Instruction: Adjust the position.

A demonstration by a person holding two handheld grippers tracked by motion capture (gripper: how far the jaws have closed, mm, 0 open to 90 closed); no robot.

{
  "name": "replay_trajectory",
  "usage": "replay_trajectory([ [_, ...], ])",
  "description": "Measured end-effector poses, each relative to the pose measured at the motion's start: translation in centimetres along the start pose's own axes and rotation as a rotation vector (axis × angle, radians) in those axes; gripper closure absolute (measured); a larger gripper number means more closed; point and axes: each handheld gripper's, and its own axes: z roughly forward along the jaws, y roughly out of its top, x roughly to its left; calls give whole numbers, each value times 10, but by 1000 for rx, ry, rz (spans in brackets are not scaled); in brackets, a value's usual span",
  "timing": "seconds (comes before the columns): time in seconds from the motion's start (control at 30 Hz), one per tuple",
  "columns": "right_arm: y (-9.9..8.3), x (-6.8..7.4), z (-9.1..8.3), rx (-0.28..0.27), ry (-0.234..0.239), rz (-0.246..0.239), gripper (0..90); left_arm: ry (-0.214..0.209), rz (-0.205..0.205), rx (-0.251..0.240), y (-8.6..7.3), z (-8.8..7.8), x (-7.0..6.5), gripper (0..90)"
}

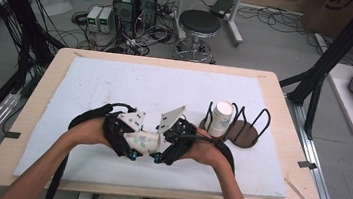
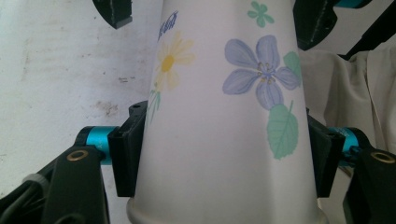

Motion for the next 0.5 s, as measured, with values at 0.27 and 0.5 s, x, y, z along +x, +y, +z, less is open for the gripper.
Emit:
replay_trajectory([
  [0.27,2,0,4,-6,9,-4,164,-5,1,-2,1,1,0,305],
  [0.5,3,1,6,-7,33,-14,276,-8,2,-7,2,1,-1,304],
])
